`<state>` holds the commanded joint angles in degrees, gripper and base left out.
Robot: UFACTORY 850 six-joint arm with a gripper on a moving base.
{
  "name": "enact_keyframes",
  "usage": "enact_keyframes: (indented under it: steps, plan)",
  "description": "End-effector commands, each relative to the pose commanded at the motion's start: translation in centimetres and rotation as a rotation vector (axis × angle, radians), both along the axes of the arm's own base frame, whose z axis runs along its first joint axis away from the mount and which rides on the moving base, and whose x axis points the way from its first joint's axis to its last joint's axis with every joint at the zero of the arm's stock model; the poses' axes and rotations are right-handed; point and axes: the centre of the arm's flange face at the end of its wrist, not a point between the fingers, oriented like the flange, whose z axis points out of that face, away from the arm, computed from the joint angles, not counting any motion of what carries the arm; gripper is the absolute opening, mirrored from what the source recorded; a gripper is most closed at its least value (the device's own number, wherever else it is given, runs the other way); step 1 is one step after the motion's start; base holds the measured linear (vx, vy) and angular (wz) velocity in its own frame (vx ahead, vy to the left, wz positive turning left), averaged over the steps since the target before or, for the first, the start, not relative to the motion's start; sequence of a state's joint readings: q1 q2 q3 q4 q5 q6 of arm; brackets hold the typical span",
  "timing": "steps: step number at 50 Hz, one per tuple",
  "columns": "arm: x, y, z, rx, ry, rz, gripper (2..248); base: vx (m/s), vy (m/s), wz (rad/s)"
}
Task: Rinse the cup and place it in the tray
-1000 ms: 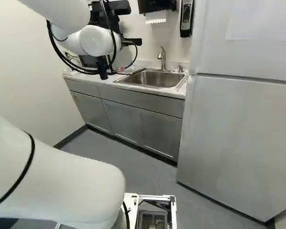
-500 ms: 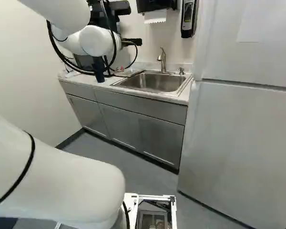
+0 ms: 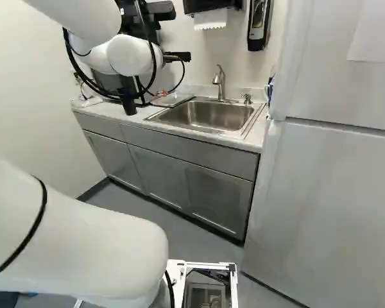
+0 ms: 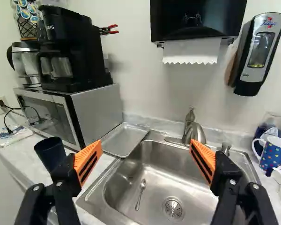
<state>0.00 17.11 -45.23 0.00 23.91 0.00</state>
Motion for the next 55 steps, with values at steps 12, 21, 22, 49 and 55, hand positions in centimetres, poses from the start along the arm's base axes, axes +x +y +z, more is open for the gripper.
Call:
enact_keyframes:
  steps: [12, 21, 22, 49, 55]
  plan:
    - [0.00, 0.00, 0.00, 0.000, 0.000, 0.000, 247, 0.148, 0.009, 0.003]
    - [0.00, 0.00, 0.00, 0.000, 0.000, 0.000, 247, 0.119, 0.006, 0.006]
    - [0.00, 0.00, 0.00, 0.000, 0.000, 0.000, 247, 0.126, -0.002, 0.007]
    - [0.00, 0.00, 0.00, 0.000, 0.000, 0.000, 247, 0.124, 0.002, 0.005]
    - [0.00, 0.00, 0.00, 0.000, 0.000, 0.000, 247, 0.131, -0.012, -0.059]
